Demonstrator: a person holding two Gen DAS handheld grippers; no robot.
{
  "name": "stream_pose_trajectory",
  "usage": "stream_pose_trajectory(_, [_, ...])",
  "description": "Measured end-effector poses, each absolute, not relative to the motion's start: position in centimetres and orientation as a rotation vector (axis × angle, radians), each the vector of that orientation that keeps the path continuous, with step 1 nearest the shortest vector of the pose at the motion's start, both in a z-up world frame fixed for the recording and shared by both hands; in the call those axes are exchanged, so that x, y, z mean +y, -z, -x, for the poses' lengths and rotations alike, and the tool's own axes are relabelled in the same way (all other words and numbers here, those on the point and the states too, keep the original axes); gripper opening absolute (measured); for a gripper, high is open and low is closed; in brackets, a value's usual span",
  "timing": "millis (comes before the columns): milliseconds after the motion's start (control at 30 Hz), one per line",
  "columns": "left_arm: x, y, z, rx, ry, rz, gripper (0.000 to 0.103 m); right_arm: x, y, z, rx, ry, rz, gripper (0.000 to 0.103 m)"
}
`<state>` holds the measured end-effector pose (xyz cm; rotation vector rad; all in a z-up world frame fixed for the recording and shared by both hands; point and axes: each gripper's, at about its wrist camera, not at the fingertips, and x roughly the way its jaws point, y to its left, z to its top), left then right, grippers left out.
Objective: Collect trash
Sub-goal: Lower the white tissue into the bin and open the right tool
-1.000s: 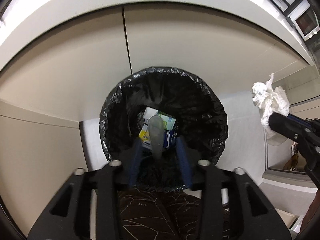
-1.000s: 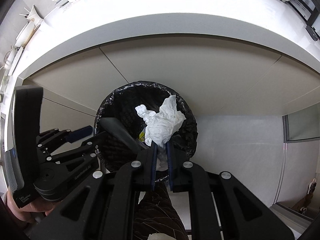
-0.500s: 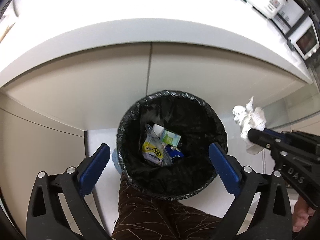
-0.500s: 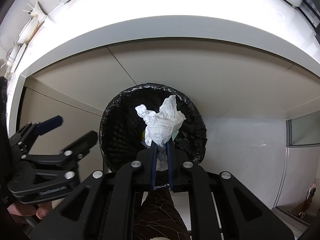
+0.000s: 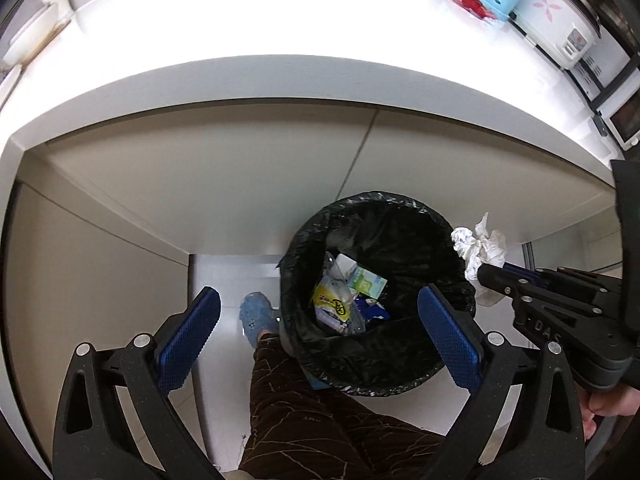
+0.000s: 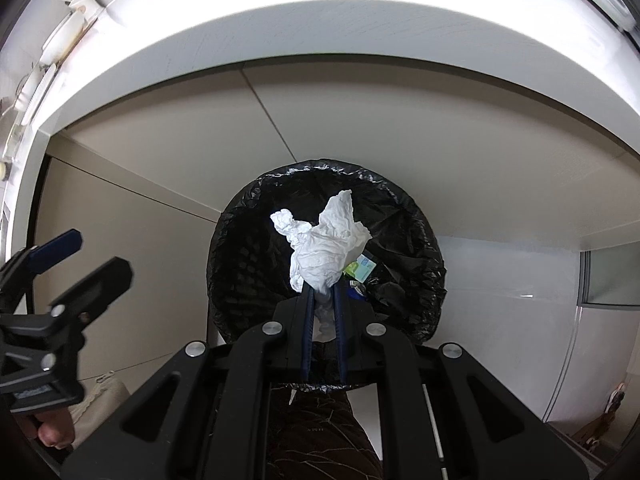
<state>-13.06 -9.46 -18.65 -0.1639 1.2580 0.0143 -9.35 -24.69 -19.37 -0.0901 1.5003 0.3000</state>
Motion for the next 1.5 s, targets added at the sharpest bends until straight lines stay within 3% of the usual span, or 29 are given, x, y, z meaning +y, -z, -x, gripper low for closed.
stream_pose_trajectory(500, [-7.6, 18.8, 13.4, 1.253, -0.043, 0.187, 0.097, -22.8, 20.3, 9.0, 1.499, -0.308, 0.116, 0.016])
stream_pose_trajectory(1333, [-8.5, 18.4, 12.8, 1.243, -0.035, 0.185, 0.097, -23.5, 17.4, 8.2, 1.382, -0.263, 0.127, 0.088])
stream_pose_trajectory(1500, [-8.6, 17.8, 12.5, 1.233, -0.029, 0.187, 0.097, -24.1, 15.6, 7.8, 1.353, -0.244, 0.116, 0.094])
